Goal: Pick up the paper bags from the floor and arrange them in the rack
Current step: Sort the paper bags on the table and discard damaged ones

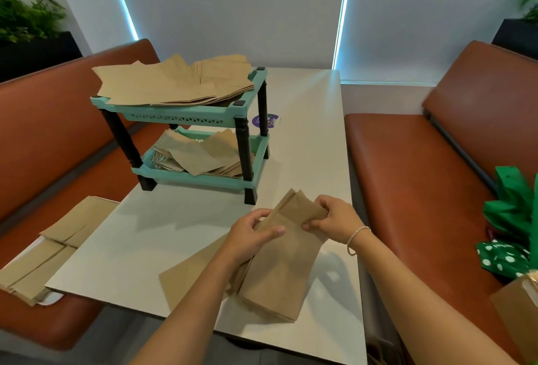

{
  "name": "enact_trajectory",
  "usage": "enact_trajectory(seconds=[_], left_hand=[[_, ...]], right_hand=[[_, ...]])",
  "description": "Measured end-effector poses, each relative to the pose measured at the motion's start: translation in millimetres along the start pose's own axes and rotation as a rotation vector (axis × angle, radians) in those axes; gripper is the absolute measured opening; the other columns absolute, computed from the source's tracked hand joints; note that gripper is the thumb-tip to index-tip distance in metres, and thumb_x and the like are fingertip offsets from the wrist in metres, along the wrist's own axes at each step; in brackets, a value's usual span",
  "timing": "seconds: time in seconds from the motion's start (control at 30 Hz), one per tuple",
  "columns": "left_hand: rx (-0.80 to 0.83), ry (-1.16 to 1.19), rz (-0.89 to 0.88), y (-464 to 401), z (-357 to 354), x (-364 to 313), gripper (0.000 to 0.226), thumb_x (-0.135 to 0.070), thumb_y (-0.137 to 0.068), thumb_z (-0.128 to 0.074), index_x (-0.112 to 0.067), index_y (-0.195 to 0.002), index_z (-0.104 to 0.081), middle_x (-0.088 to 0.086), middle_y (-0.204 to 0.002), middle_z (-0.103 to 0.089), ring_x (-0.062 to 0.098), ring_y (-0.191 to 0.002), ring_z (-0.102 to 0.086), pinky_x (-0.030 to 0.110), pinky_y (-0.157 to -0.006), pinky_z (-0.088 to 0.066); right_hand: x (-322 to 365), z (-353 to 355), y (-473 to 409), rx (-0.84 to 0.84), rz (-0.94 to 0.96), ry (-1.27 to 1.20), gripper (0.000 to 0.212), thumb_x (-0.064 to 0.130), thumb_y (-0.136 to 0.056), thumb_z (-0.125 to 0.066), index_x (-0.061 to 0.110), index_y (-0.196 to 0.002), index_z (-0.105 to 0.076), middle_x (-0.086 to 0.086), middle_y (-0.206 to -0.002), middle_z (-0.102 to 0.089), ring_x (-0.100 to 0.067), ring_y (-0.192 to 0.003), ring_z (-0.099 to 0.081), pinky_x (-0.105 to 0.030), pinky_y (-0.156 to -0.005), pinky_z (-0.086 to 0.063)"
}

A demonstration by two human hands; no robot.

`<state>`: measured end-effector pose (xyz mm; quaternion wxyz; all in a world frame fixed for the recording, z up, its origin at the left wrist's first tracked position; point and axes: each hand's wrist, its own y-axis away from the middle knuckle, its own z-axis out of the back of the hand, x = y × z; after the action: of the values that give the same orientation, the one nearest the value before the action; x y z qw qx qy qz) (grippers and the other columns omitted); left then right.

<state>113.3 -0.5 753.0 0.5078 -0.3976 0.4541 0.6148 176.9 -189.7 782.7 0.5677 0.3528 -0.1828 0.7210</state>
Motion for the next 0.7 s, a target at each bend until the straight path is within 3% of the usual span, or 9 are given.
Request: enact_trajectory(seconds=[0.1, 0.17, 0.3, 0.33, 0.4, 0.47, 0.5, 0.57, 0.7], left_hand=[[-0.050, 0.006, 0.010, -0.8, -5.8, 2.9, 0.018, -0.044, -0.085, -0.062, -0.034, -0.099, -0.065, -0.008, -0.099, -0.068, 0.013, -0.096, -0.063, 0.030, -0.083, -0.053], [-0.076, 0.059, 0.059, -1.7, -2.8, 8.3, 0.022, -0.045, -0.090, -0.054, -0.030, -0.100, -0.067, -0.006, -0.100, -0.067, 0.013, -0.097, -0.061, 0.027, -0.081, -0.050], [-0.081, 0.004, 0.174, -7.4, 8.6, 22.7, 0.030, -0.046, -0.094, -0.045, -0.025, -0.106, -0.063, 0.000, -0.100, -0.062, 0.015, -0.092, -0.056, 0.033, -0.087, -0.049], [-0.113, -0.071, 0.207, -10.2, 11.7, 27.8, 0.031, -0.048, -0.094, -0.046, -0.025, -0.109, -0.060, 0.000, -0.103, -0.061, 0.015, -0.093, -0.055, 0.036, -0.090, -0.049], [-0.180, -0.477, 0.272, -16.3, 20.9, 41.0, 0.040, -0.049, -0.090, -0.051, -0.026, -0.122, -0.051, 0.003, -0.122, -0.054, 0.021, -0.110, -0.049, 0.040, -0.097, -0.045], [-0.183, -0.913, 0.302, -16.9, 30.3, 51.3, 0.062, -0.053, -0.085, -0.057, -0.023, -0.135, -0.038, 0.008, -0.138, -0.039, 0.028, -0.126, -0.036, 0.039, -0.103, -0.035], [-0.182, -1.012, 0.313, -15.6, 34.2, 52.2, 0.071, -0.057, -0.081, -0.058, -0.021, -0.138, -0.034, 0.009, -0.141, -0.034, 0.029, -0.128, -0.032, 0.039, -0.104, -0.033], [-0.184, -1.034, 0.352, -16.8, 40.7, 50.6, 0.083, -0.062, -0.074, -0.063, -0.018, -0.137, -0.033, 0.013, -0.140, -0.031, 0.031, -0.127, -0.033, 0.039, -0.103, -0.035], [-0.120, -0.804, 0.448, -24.5, 45.6, 45.5, 0.099, -0.051, -0.067, -0.079, -0.011, -0.141, -0.027, 0.016, -0.140, -0.032, 0.033, -0.126, -0.041, 0.040, -0.100, -0.041]], right_hand=[[-4.5, -1.9, 0.8, -0.042, -0.002, 0.015, 0.033, 0.015, -0.070, -0.077, 0.024, -0.067, -0.046, 0.003, -0.077, -0.056, -0.015, -0.076, -0.049, -0.017, -0.054, -0.035], [-7.3, -2.8, 2.9, -0.089, 0.009, 0.039, 0.029, 0.013, -0.069, -0.076, 0.022, -0.073, -0.049, 0.002, -0.080, -0.057, -0.015, -0.076, -0.050, -0.013, -0.053, -0.034], [-11.6, -7.4, 7.0, -0.095, 0.016, 0.030, 0.031, 0.007, -0.072, -0.070, 0.027, -0.088, -0.051, 0.000, -0.085, -0.061, -0.017, -0.077, -0.055, -0.007, -0.053, -0.036], [-12.2, -8.0, 7.3, -0.088, 0.016, 0.034, 0.034, 0.007, -0.073, -0.069, 0.029, -0.090, -0.051, -0.001, -0.086, -0.061, -0.018, -0.078, -0.057, -0.009, -0.055, -0.038], [-14.2, -8.0, 7.7, -0.077, 0.013, 0.044, 0.038, 0.006, -0.074, -0.068, 0.032, -0.095, -0.052, 0.000, -0.089, -0.062, -0.019, -0.080, -0.059, -0.015, -0.062, -0.043], [-16.2, -6.3, 8.1, -0.076, 0.011, 0.053, 0.041, 0.005, -0.074, -0.068, 0.032, -0.103, -0.057, 0.000, -0.093, -0.064, -0.019, -0.084, -0.060, -0.020, -0.069, -0.047], [-17.2, -5.4, 8.5, -0.075, 0.012, 0.060, 0.043, 0.005, -0.074, -0.067, 0.031, -0.107, -0.059, 0.000, -0.096, -0.065, -0.019, -0.087, -0.061, -0.022, -0.073, -0.049], [-20.0, -3.5, 9.3, -0.078, 0.015, 0.066, 0.047, 0.004, -0.074, -0.067, 0.031, -0.111, -0.059, 0.000, -0.098, -0.066, -0.019, -0.088, -0.061, -0.024, -0.078, -0.051], [-24.7, 3.8, 13.0, -0.039, 0.001, 0.049, 0.062, 0.001, -0.074, -0.068, 0.032, -0.126, -0.052, 0.001, -0.095, -0.061, -0.018, -0.092, -0.060, -0.023, -0.085, -0.049]])
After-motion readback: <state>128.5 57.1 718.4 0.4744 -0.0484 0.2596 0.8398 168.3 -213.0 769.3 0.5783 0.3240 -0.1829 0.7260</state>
